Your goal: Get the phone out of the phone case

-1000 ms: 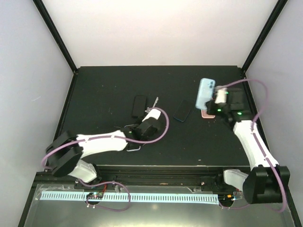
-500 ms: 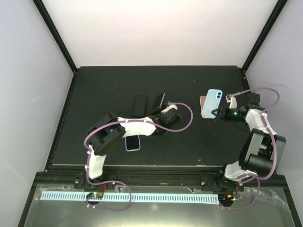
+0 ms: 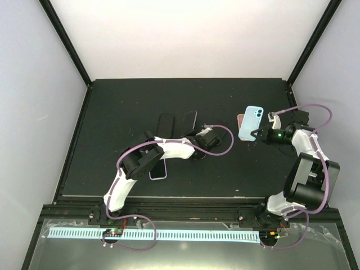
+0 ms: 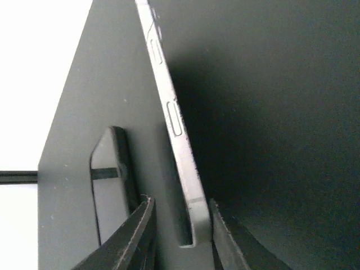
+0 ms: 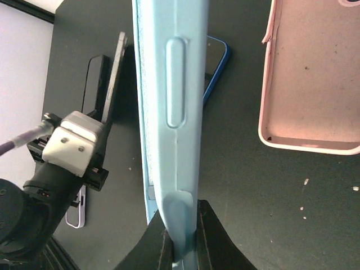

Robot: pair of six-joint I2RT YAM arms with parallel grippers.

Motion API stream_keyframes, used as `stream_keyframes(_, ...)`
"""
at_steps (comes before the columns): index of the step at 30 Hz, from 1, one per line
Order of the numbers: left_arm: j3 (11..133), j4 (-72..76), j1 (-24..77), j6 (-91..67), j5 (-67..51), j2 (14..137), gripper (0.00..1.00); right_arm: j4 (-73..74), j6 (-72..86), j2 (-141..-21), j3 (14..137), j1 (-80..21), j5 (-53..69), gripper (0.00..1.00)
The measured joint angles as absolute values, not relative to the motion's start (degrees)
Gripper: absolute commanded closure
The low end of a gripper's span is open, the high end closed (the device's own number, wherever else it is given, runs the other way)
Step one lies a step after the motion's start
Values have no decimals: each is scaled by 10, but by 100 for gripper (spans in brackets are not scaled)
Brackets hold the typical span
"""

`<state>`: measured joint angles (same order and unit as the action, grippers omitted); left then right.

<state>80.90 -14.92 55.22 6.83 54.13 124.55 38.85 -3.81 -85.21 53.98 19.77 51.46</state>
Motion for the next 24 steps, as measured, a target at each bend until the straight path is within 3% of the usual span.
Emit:
stream_keyframes(4, 808, -175, 552, 59, 519, 1253, 57, 389, -38, -849, 543, 198, 489, 99)
stream_keyframes(11, 783, -181, 552, 33, 471, 1222, 29, 399, -93, -832, 594, 198, 369, 99)
stream_keyframes(18, 723, -186, 552, -20, 376, 1097, 26, 464, -237, -877, 748, 198, 209, 99)
stream_keyframes(24, 659, -186, 553, -71, 276, 1010, 28, 575, -320, -1078, 943, 214, 138, 99)
